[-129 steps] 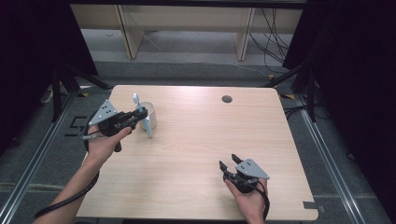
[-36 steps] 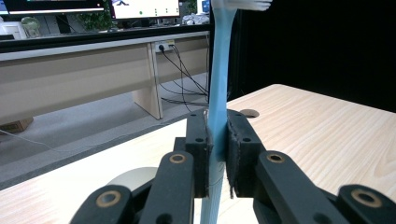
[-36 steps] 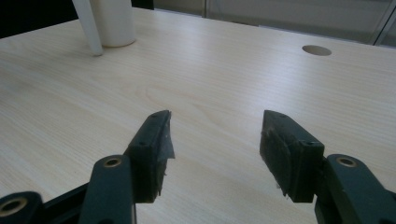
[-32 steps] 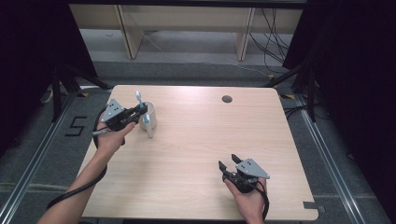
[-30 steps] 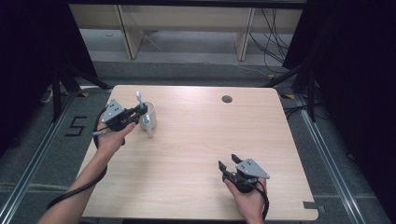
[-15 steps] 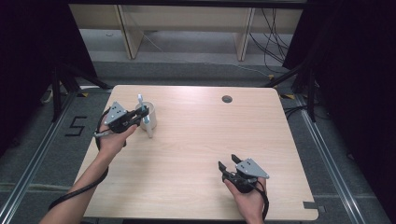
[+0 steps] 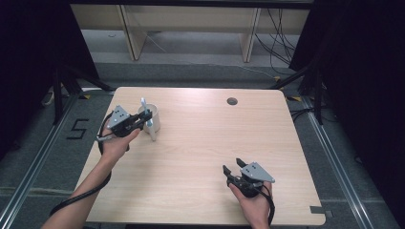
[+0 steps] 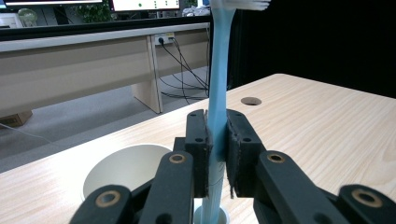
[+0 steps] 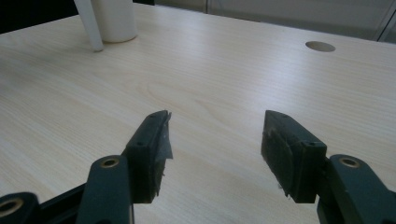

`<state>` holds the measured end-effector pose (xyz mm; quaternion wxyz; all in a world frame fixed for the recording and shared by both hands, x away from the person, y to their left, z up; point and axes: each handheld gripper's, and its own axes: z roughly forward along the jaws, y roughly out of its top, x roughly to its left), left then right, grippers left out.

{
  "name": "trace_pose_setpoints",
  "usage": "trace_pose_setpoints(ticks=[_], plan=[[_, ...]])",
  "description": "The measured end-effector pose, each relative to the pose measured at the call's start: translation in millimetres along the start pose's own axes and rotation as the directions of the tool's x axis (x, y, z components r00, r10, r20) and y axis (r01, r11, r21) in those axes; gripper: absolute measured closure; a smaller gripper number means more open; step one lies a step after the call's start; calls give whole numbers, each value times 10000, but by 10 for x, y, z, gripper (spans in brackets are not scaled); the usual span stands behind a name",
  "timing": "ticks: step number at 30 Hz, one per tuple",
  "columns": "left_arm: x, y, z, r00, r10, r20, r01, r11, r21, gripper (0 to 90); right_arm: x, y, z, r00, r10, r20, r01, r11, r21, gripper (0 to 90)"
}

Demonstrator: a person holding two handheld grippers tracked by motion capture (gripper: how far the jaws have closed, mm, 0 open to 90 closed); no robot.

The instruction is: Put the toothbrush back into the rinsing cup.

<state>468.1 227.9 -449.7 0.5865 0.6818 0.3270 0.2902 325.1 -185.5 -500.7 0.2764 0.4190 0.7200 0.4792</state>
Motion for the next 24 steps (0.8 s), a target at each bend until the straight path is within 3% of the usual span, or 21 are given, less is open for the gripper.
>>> trace_pose_setpoints(ticks=[1, 2, 3, 6, 8, 12, 14, 23, 24], plan=[[2, -7, 4, 10000, 4, 10, -4, 10000, -32, 802, -8, 0, -1, 9999, -131, 104, 131, 9999, -75, 425], [1, -14, 4, 10000, 3, -19, -3, 10000, -7, 802, 17, -3, -7, 9997, 221, 64, -222, 9997, 40, 425], [0, -19, 6, 10000, 20, -22, -20, 10000, 18, 802, -1, -1, 1, 10000, 1, -8, -1, 10000, -2, 426], [6, -31, 11, 10000, 92, -11, -92, 9999, 61, 801, -1, -1, -2, 10000, 14, -30, -13, 10000, 66, 425], [12, -36, 16, 10000, 76, -32, -76, 10000, 49, 801, 19, -4, -12, 9995, 321, 54, -322, 9994, 154, 425], [20, -54, 26, 9998, 173, -19, -173, 9999, -1, 801, 21, -5, -11, 9994, 337, 59, -338, 9993, 178, 424], [19, -62, 27, 9999, 160, -55, -159, 9999, 57, 801, 5, -7, 2, 10000, 88, -15, -88, 9999, 116, 424], [37, -100, 30, 9998, 135, -142, -134, 9999, 103, 800, 1, -9, 0, 9999, 144, 32, -144, 9998, 148, 422], [39, -102, 30, 9998, 137, -148, -135, 9999, 93, 799, 15, -9, -6, 9995, 309, 46, -310, 9993, 208, 422]])
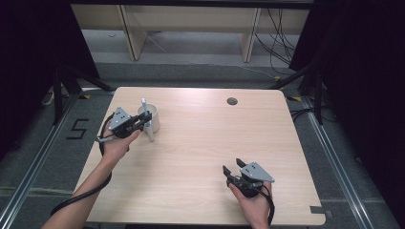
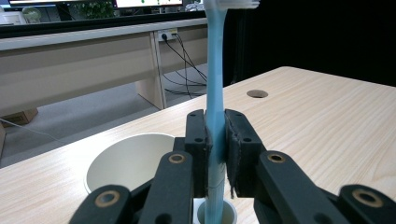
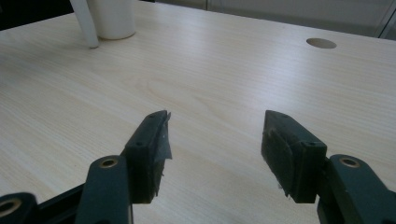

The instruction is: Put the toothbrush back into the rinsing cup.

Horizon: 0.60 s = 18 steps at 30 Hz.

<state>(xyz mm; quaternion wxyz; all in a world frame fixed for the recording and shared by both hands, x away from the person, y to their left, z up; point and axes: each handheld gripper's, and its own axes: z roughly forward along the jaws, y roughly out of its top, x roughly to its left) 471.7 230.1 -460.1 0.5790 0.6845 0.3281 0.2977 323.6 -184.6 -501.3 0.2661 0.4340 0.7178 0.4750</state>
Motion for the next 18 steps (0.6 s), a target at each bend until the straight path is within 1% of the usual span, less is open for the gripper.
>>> trace_pose_setpoints(ticks=[1, 2, 3, 4, 5, 9, 10, 11, 14, 15, 18], plan=[[1, -2, 0, 10000, -8, 1, 8, 10000, 4, 799, 12, -1, -6, 9999, 105, -20, -105, 9999, 101, 422], [4, -9, 11, 10000, -25, 49, 26, 9999, -103, 799, -24, 5, 6, 9992, -410, 15, 410, 9991, -84, 422], [5, -6, 0, 10000, 11, -13, -11, 10000, 37, 798, -21, 1, 18, 9993, -381, -54, 380, 9991, -189, 422], [6, -8, 2, 10000, 6, -12, -6, 10000, 24, 798, -18, 1, 16, 9993, -361, -31, 360, 9993, -140, 422], [7, -11, 3, 10000, 2, -22, -2, 10000, 35, 797, -24, 0, 19, 9988, -488, 62, 489, 9986, -190, 422], [7, -21, 6, 10000, 39, -70, -39, 9999, 105, 793, -24, 0, 17, 9990, -443, 58, 444, 9989, -155, 422], [9, -29, 17, 10000, 40, -46, -40, 10000, -4, 792, -23, 0, 18, 9990, -450, 59, 451, 9989, -161, 422], [8, -25, 5, 9999, 75, -121, -73, 9999, 149, 790, -22, 0, 18, 9990, -442, 58, 443, 9989, -157, 421], [11, -31, 2, 9998, 122, -177, -119, 9998, 162, 784, -23, 0, 15, 9990, -455, 29, 456, 9989, -91, 421], [10, -31, -2, 9997, 142, -199, -139, 9998, 171, 779, -28, 1, 18, 9985, -539, 26, 539, 9985, -124, 421], [3, -22, -17, 9995, 173, -267, -169, 9997, 152, 741, -29, 0, 17, 9985, -546, 28, 546, 9984, -112, 421]])
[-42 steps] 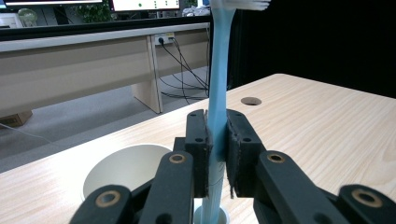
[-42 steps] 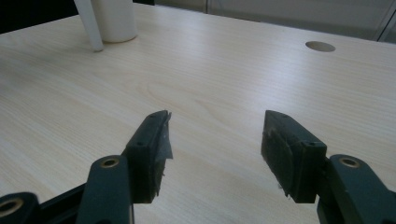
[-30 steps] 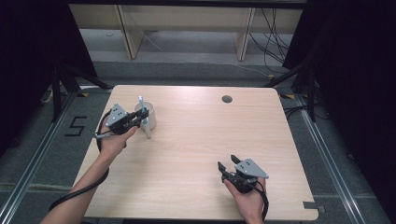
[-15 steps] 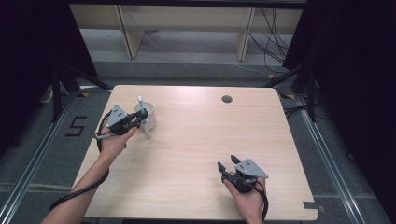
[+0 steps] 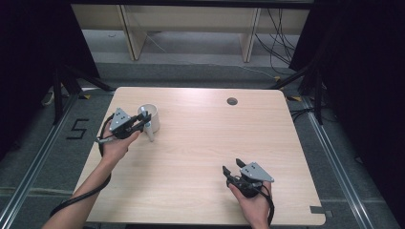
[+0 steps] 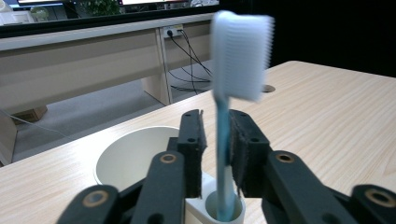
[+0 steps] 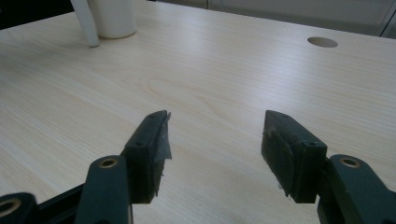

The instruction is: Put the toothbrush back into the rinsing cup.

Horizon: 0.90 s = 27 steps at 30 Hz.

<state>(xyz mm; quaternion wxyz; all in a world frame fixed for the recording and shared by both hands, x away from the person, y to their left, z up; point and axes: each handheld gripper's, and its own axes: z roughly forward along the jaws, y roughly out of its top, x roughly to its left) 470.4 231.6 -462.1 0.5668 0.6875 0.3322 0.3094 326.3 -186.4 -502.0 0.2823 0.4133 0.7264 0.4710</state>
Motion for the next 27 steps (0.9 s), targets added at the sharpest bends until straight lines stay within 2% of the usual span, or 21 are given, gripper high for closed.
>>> trace_pose_setpoints(ticks=[2, 4, 8, 11, 12, 13, 15, 19, 21, 26, 27], plan=[[-2, 1, -8, 10000, -11, -18, 11, 9999, -119, 711, 4, -6, 11, 9999, 109, -57, -110, 9999, -119, 421], [0, 5, -22, 10000, -13, -44, 13, 10000, 23, 672, 0, -1, 2, 10000, 11, -5, -11, 10000, -15, 421], [-3, 2, -47, 9999, -35, -128, 36, 10000, 65, 570, 7, 2, -4, 9999, 156, -4, -156, 9999, 18, 421], [-4, 6, -70, 9997, -193, -145, 195, 9997, 146, 504, 4, -1, 3, 9998, 170, -72, -171, 9998, -51, 420], [-6, 9, -84, 9997, -210, -151, 212, 9996, 164, 483, 5, 1, 1, 9998, 206, -77, -206, 9998, -20, 420], [-11, 10, -94, 9994, -274, -202, 278, 9994, 187, 456, 20, -4, 7, 9985, 511, -186, -511, 9987, -18, 420], [-12, 10, -115, 9991, -344, -266, 351, 9991, 254, 412, 25, -4, -4, 9986, 529, -69, -529, 9986, 73, 420], [-13, 8, -169, 9989, -343, -309, 355, 9985, 413, 372, 14, -11, 15, 9988, 475, -156, -476, 9989, -59, 419], [-11, 1, -198, 9989, -357, -307, 370, 9984, 429, 360, 15, -6, 2, 9991, 415, -74, -415, 9991, 123, 419], [-24, -30, -290, 9983, -528, -226, 540, 9970, 554, 347, 13, -7, 1, 9990, 437, -101, -436, 9990, 109, 419], [-24, -36, -312, 9986, -473, -233, 487, 9969, 613, 346, 11, -12, 14, 9989, 447, -145, -448, 9990, -54, 419]])
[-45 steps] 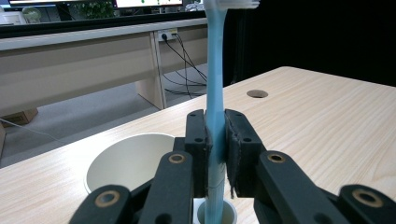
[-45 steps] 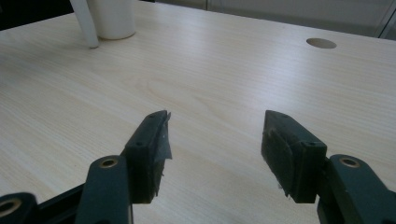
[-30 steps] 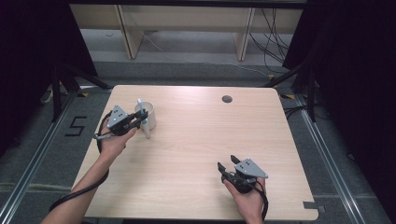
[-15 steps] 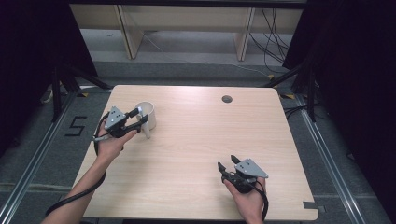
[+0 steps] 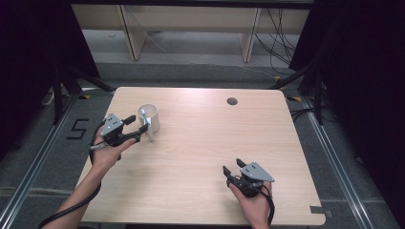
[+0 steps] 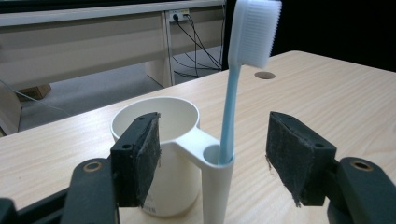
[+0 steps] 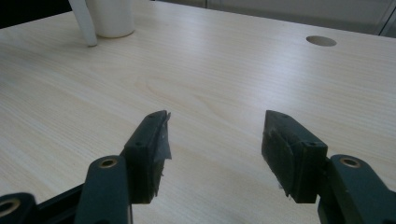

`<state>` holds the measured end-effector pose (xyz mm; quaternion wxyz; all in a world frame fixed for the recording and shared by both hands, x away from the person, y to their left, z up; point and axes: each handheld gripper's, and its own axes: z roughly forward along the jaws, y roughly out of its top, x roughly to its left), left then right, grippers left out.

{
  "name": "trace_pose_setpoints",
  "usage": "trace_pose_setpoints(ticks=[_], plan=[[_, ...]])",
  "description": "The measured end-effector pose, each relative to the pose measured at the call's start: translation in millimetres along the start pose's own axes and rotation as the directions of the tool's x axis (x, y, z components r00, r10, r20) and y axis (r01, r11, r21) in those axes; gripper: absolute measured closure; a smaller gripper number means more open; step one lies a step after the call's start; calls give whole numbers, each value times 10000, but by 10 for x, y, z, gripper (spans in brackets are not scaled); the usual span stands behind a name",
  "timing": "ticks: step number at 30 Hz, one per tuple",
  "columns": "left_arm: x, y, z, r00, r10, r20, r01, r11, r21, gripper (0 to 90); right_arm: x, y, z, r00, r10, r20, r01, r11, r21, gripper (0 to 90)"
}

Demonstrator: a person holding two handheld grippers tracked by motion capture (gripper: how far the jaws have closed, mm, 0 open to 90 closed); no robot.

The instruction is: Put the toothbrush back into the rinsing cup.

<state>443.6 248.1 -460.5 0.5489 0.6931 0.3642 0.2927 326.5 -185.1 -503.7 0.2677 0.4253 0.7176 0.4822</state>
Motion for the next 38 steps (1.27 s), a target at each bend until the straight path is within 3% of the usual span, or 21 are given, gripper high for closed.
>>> trace_pose_setpoints(ticks=[1, 8, 9, 11, 12, 21, 29, 30, 31, 38], plan=[[-14, -15, -34, 9998, -140, -119, 141, 9999, 81, 344, 3, 2, 1, 10000, -36, 23, 36, 10000, -4, 419], [-16, -78, -163, 9999, -96, -32, 96, 9999, 76, 347, 14, 4, -21, 9998, 107, 163, -111, 9997, 212, 417], [-20, -89, -190, 10000, -78, -58, 78, 9999, 80, 347, -18, 8, -12, 9992, -343, 186, 342, 9994, 84, 417], [-25, -111, -241, 9999, -73, -88, 73, 9999, 86, 347, 27, -6, -4, 9995, 305, 72, -306, 9994, 139, 416], [-25, -118, -253, 9999, -71, -91, 72, 9999, 73, 347, 1, -1, -5, 9999, -84, 93, 82, 9996, 274, 417], [-58, -315, -488, 9989, -324, -333, 326, 9994, 80, 345, -2, -2, -6, 9999, -121, 102, 118, 9995, 290, 414], [-92, -481, -664, 9970, -470, -618, 474, 9989, 61, 344, 6, -14, 16, 10000, -57, -14, 58, 9998, 182, 412], [-97, -515, -676, 9970, -487, -606, 490, 9988, 35, 344, 36, -17, 5, 9996, 277, 51, -279, 9992, 281, 412], [-103, -551, -691, 9965, -533, -647, 540, 9985, 99, 344, 1, -12, 13, 9998, -203, 12, 203, 9996, 203, 411], [-161, -789, -752, 9938, -889, -664, 895, 9960, 54, 344, -6, -21, 15, 9997, -239, 76, 236, 9991, 343, 408]])
